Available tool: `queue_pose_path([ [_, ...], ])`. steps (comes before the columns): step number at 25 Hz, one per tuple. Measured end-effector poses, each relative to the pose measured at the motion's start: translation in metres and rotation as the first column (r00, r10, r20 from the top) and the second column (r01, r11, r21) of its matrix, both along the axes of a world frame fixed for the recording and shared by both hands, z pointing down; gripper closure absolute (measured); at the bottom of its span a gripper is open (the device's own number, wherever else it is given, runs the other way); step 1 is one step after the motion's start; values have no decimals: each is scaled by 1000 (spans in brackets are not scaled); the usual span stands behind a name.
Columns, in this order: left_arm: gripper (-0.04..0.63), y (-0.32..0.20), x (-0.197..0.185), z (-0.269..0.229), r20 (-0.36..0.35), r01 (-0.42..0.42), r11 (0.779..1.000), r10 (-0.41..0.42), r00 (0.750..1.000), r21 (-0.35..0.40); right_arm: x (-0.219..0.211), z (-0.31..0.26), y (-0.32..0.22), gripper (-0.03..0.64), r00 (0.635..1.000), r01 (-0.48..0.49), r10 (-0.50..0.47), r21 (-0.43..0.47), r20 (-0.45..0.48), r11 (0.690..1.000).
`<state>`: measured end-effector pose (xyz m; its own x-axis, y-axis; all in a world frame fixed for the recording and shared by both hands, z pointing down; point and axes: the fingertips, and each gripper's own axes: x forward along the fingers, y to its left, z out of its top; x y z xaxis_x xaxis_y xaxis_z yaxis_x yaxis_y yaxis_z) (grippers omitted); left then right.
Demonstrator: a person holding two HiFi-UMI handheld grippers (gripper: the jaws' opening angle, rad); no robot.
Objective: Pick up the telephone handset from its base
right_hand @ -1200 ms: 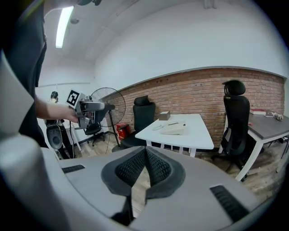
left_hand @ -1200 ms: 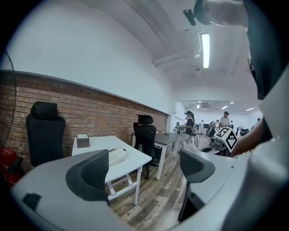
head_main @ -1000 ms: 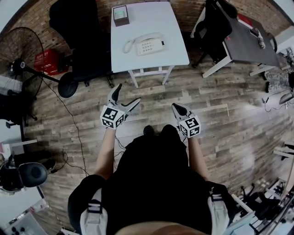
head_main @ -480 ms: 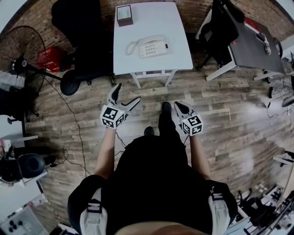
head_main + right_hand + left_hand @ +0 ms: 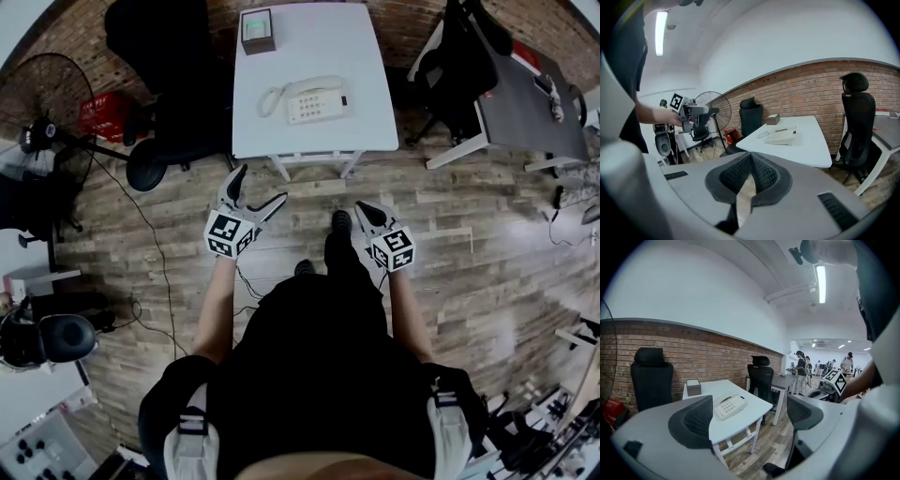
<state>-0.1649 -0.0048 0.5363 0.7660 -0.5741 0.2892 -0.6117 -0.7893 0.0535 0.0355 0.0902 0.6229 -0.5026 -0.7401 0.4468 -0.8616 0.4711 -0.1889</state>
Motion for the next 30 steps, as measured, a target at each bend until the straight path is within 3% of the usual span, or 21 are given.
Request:
queue_pose_path([
  [12,114,-34,11,-5,9,68,998,-68,998,4,25,-9,-59,620,999,43,-43,19,3,999],
  [23,114,-76,28,-4,-7,171,985,-171,985,-15,46,-10,-130,620,985,172,-172,2,-34,985],
  [30,112,-86,55,-1,0,129,991,-129,992,-22,47,-13,-174,620,957,287,-287,7,-44,958],
])
